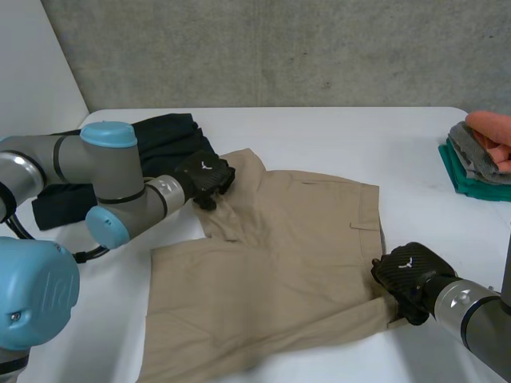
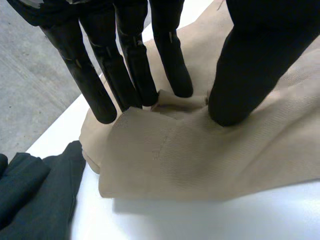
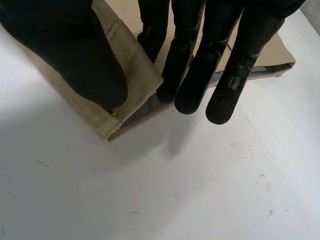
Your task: Fold the laundry.
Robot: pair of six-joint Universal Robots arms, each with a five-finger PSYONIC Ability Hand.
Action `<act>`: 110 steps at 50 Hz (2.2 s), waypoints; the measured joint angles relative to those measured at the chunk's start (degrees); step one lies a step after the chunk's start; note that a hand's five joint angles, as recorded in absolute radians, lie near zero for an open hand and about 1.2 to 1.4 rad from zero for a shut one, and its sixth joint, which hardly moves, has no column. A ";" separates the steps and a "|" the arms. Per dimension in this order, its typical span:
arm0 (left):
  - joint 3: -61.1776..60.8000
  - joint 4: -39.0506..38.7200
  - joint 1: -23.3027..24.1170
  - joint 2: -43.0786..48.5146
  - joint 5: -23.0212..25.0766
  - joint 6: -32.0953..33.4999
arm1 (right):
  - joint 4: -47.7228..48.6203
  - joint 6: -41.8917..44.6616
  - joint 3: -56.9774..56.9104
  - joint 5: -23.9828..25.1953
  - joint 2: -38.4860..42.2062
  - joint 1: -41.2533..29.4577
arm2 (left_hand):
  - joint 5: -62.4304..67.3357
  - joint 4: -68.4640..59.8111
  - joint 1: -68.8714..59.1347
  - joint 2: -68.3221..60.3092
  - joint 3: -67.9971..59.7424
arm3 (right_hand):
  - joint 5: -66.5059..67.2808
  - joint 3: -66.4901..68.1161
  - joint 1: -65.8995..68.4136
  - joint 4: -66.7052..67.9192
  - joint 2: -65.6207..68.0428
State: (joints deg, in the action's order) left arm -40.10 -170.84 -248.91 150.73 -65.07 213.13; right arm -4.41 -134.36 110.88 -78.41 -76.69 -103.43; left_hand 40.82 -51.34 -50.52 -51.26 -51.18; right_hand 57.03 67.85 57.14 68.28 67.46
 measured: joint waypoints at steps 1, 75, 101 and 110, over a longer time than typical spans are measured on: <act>-0.18 0.16 0.00 -0.14 -0.13 0.20 | 0.01 0.00 0.01 0.00 0.08 0.00 | 0.00 0.00 0.00 0.00 0.00 | 0.00 0.00 0.00 0.00 0.00; -22.55 -14.33 -0.28 -11.89 -17.83 3.37 | 0.19 0.07 0.54 0.07 1.14 0.12 | 14.52 -17.28 -12.92 -16.99 -16.86 | 0.39 0.00 0.00 0.00 0.00; -32.21 -13.31 0.92 -17.81 -27.52 4.14 | 0.57 -0.02 0.84 0.02 1.09 0.17 | 14.52 -17.30 -12.91 -17.29 -17.08 | 0.39 0.00 0.00 0.00 0.00; -32.87 -9.85 1.37 -20.28 -28.72 2.78 | 0.81 -0.09 0.90 -0.07 0.98 0.21 | -8.80 7.43 12.79 8.26 7.20 | 0.44 0.00 0.00 0.00 0.00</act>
State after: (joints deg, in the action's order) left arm -72.97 -180.70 -247.54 130.46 -93.80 215.91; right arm -3.60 -134.45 111.78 -78.48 -75.71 -103.22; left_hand 32.03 -43.91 -37.72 -43.00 -43.98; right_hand 57.47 67.85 57.14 68.28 67.46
